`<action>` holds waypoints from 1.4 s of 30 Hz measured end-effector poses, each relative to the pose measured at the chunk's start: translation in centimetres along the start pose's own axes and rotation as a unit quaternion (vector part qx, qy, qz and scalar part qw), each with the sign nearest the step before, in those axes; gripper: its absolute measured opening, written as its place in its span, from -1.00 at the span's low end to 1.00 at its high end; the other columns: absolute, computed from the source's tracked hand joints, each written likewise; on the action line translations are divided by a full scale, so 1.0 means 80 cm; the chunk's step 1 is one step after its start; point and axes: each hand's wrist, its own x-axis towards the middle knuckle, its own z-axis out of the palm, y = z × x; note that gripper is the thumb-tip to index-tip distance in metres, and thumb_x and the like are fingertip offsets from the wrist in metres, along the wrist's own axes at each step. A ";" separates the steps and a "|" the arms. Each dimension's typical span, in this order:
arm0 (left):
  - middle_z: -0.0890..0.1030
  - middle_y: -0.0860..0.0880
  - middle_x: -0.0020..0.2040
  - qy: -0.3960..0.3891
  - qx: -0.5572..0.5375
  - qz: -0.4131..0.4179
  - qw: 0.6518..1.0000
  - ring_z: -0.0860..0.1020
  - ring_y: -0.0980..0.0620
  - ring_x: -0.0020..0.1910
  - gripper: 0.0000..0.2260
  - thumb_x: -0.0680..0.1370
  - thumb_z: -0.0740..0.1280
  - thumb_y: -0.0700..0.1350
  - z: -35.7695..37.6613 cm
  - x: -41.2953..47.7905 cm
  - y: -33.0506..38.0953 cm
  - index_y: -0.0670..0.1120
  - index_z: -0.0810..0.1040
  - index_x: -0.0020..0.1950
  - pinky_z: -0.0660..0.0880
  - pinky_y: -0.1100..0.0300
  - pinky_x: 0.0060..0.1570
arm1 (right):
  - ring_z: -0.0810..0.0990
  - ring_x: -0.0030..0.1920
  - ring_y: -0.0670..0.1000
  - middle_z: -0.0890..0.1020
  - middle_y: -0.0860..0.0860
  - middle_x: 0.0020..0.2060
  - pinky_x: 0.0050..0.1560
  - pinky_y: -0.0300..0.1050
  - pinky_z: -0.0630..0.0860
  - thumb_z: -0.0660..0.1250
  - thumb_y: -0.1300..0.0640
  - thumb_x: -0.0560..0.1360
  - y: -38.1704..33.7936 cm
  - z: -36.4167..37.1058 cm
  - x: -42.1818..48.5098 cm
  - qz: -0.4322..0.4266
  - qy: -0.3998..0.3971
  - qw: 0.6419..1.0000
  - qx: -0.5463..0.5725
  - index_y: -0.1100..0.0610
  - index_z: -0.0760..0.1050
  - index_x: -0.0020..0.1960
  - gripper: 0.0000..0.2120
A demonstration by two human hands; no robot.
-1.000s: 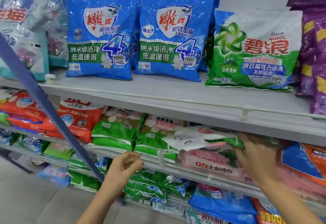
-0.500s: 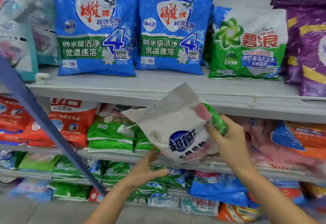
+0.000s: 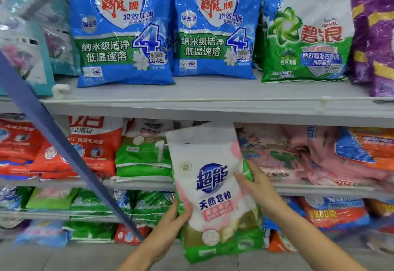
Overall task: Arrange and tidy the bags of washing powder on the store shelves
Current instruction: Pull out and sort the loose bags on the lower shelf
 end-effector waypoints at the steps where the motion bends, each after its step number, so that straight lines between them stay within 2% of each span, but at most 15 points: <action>1: 0.42 0.28 0.22 0.013 -0.012 -0.027 0.999 0.55 0.36 -0.09 -0.23 0.34 0.37 0.20 -0.004 0.002 -0.004 0.12 0.13 0.48 0.46 0.38 0.05 | 0.54 0.18 -0.14 0.54 -0.09 0.21 0.15 -0.18 0.50 0.31 0.13 0.54 0.010 0.006 0.003 0.026 -0.001 0.999 0.022 -0.04 0.43 0.27 -0.69; 4: 0.59 0.10 0.19 0.023 -0.042 -0.064 0.997 0.60 0.15 0.00 -0.26 0.36 0.33 0.15 -0.021 0.017 0.004 0.04 0.17 0.50 0.47 0.07 0.19 | 0.56 -0.12 -0.36 0.55 -0.29 -0.06 -0.13 -0.43 0.50 0.28 0.13 0.55 0.010 0.018 0.027 0.062 0.002 0.996 0.063 -0.14 0.44 0.04 -0.83; 5: 0.62 0.10 0.14 0.026 -0.040 -0.060 0.997 0.62 0.10 0.03 -0.29 0.36 0.33 0.16 -0.025 0.026 0.015 0.03 0.22 0.46 0.49 0.04 0.18 | 0.54 -0.15 -0.34 0.51 -0.30 -0.11 -0.08 -0.39 0.50 0.27 0.10 0.56 0.004 0.019 0.039 0.076 0.001 0.995 0.060 -0.13 0.42 0.03 -0.86; 8: 0.62 0.01 0.17 0.039 -0.029 -0.027 0.998 0.60 -0.02 0.12 -0.29 0.40 0.32 0.17 -0.035 0.061 0.064 -0.03 0.23 0.49 0.52 -0.02 0.17 | 0.55 0.00 0.01 0.55 -0.07 -0.02 0.15 0.00 0.49 0.28 0.06 0.56 -0.021 0.019 0.091 0.108 0.004 0.993 0.050 -0.02 0.42 0.13 -0.84; 11: 0.61 -0.11 0.19 0.068 -0.047 0.029 0.996 0.67 0.01 -0.05 -0.48 0.55 0.28 0.04 -0.034 0.102 0.125 -0.04 0.27 0.48 0.61 0.11 -0.13 | 0.61 -0.12 0.11 0.60 0.15 0.04 -0.19 -0.09 0.59 0.32 0.09 0.53 -0.054 0.006 0.144 0.134 0.048 0.988 0.064 0.18 0.49 0.16 -0.75; 13: 0.50 -0.12 0.35 0.142 0.034 0.067 0.987 0.57 -0.05 0.18 -0.48 0.54 0.32 0.04 -0.031 0.123 0.148 0.04 0.27 0.47 0.53 -0.02 0.16 | 0.57 -0.09 0.08 0.57 0.11 0.06 -0.16 -0.18 0.52 0.35 0.06 0.51 -0.058 -0.002 0.159 0.114 0.023 0.992 0.056 0.14 0.52 0.11 -0.78; 16: 0.32 -0.09 0.47 0.171 0.287 0.085 0.939 0.34 -0.22 0.40 -0.42 0.56 0.31 0.04 -0.021 0.125 0.137 0.11 0.15 0.52 0.30 -0.17 0.38 | 0.44 0.21 0.03 0.46 0.02 0.24 0.20 -0.22 0.34 0.33 0.07 0.53 -0.034 0.008 0.147 0.092 -0.037 0.985 -0.140 0.11 0.28 0.43 -0.49; 18: 0.23 -0.13 0.50 0.167 0.371 0.124 0.905 0.36 -0.25 0.37 -0.43 0.59 0.27 -0.03 -0.012 0.120 0.119 0.09 0.10 0.54 0.32 -0.05 0.36 | 0.48 0.16 0.04 0.50 0.10 0.23 0.08 -0.27 0.36 0.30 0.17 0.54 -0.016 0.025 0.129 0.057 -0.018 0.985 -0.160 0.11 0.17 0.49 -0.43; 23: 0.37 -0.18 0.41 0.220 0.374 0.201 0.878 0.47 -0.20 0.23 -0.55 0.62 0.22 -0.16 -0.004 0.133 0.127 -0.01 0.25 0.51 0.39 0.17 0.11 | 0.52 0.16 0.13 0.55 0.14 0.11 0.00 -0.27 0.33 0.22 0.27 0.57 -0.009 0.032 0.152 0.020 0.088 0.977 -0.192 0.27 0.43 0.26 -0.73; 26: 0.44 -0.23 0.34 0.219 0.437 0.217 0.845 0.44 -0.22 0.26 -0.64 0.63 0.17 -0.23 -0.007 0.150 0.141 -0.15 0.36 0.44 0.40 0.05 0.19 | 0.54 0.04 0.17 0.55 0.14 -0.06 -0.10 -0.24 0.34 0.14 0.18 0.62 -0.010 0.031 0.164 0.021 0.081 0.960 -0.266 0.30 0.48 0.03 -0.79; 29: 0.29 -0.27 0.45 0.223 0.529 0.156 0.804 0.29 -0.24 0.40 -0.58 0.62 0.14 -0.26 -0.012 0.154 0.135 -0.12 0.27 0.49 0.32 0.00 0.29 | 0.29 0.39 0.20 0.24 0.20 0.43 0.38 0.01 0.26 0.04 0.05 0.65 0.014 0.035 0.158 0.002 0.003 0.897 -0.443 0.13 0.20 0.47 -0.59; 33: 0.44 -0.29 0.30 0.244 0.579 0.224 0.745 0.42 -0.30 0.24 -0.61 0.52 0.23 -0.35 -0.005 0.154 0.135 -0.23 0.42 0.36 0.41 -0.11 0.19 | 0.25 0.39 0.20 0.31 0.20 0.37 0.40 0.10 0.19 0.02 -0.14 0.61 0.025 0.045 0.155 -0.064 0.035 0.852 -0.518 0.16 0.24 0.43 -0.48; 36: 0.57 -0.31 0.12 0.225 0.620 0.265 0.703 0.52 -0.31 0.10 -0.71 0.58 0.27 -0.13 0.006 0.158 0.139 -0.27 0.53 0.23 0.45 -0.12 0.13 | 0.37 0.32 0.20 0.42 0.20 0.29 0.36 0.08 0.28 0.08 -0.17 0.58 0.033 0.053 0.150 -0.126 0.061 0.847 -0.512 0.19 0.34 0.36 -0.47; 39: 0.61 -0.30 -0.01 0.189 0.663 0.254 0.679 0.59 -0.29 -0.02 -0.49 0.63 0.03 0.08 0.008 0.155 0.137 -0.30 0.57 0.15 0.53 -0.14 0.04 | 0.32 0.38 0.17 0.38 0.18 0.37 0.41 0.10 0.21 0.03 -0.22 0.58 0.041 0.051 0.152 -0.123 0.045 0.835 -0.534 0.13 0.25 0.45 -0.42; 42: 0.60 -0.32 0.02 0.169 0.661 0.235 0.692 0.58 -0.31 0.02 -0.33 0.62 -0.14 0.17 0.002 0.149 0.134 -0.30 0.55 0.20 0.51 -0.18 0.05 | 0.16 0.48 0.12 0.23 0.12 0.48 0.48 0.11 0.01 -0.07 -0.25 0.58 0.041 0.046 0.153 -0.111 0.022 0.823 -0.557 0.05 0.07 0.52 -0.38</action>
